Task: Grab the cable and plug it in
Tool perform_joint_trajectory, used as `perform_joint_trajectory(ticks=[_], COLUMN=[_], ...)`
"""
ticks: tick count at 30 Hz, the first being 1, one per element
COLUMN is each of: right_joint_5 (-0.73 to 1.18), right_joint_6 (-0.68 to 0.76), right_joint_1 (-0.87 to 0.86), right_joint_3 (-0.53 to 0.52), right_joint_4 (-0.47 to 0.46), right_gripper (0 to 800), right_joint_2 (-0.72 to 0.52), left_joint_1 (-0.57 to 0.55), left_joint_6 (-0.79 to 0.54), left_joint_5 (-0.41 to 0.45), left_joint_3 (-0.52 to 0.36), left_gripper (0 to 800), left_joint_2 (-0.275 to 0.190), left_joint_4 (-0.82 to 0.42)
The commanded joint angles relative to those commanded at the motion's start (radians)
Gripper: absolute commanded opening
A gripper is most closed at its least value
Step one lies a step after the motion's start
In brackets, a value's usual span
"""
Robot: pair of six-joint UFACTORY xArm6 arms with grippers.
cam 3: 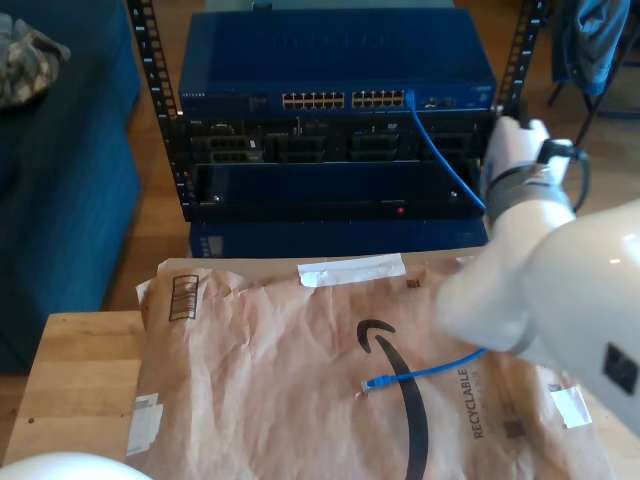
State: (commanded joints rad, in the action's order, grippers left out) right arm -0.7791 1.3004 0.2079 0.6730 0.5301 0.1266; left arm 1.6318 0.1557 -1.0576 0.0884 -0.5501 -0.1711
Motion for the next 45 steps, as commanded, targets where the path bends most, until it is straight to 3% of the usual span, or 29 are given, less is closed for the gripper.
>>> perform_joint_trajectory(ticks=[5,9,12,15,21,30,36,45], right_joint_5=[0.166,0.397,0.526,0.651,0.988,1.524,1.732,2.007], right_joint_6=[0.000,-0.012,-0.018,-0.064,-0.295,-0.476,-0.836,-1.137], right_joint_1=[-0.169,-0.319,-0.414,-0.502,-0.657,-0.965,-1.195,-1.456], right_joint_3=[-0.002,0.044,0.094,0.126,0.138,0.164,0.160,0.178], right_joint_4=[-0.149,-0.250,-0.322,-0.407,-0.411,-0.420,-0.419,-0.428], right_gripper=[396,537,559,647,798,798,798,798], right_joint_2=[-0.041,-0.064,-0.068,-0.072,-0.126,-0.216,-0.270,-0.358], left_joint_1=[0.000,0.000,0.000,0.000,0.000,0.000,0.000,0.000], left_joint_6=[-0.002,0.000,-0.002,-0.002,-0.002,0.000,0.000,-0.002], left_joint_5=[0.000,0.000,0.000,0.000,0.000,0.000,0.000,0.000], left_joint_3=[0.000,0.000,0.000,0.002,0.002,0.000,0.000,0.000], left_gripper=[800,800,800,800,800,800,800,800], left_joint_2=[0.000,0.000,0.000,0.000,0.000,0.000,0.000,0.000], left_joint_4=[0.000,0.000,0.000,0.000,0.000,0.000,0.002,0.000])
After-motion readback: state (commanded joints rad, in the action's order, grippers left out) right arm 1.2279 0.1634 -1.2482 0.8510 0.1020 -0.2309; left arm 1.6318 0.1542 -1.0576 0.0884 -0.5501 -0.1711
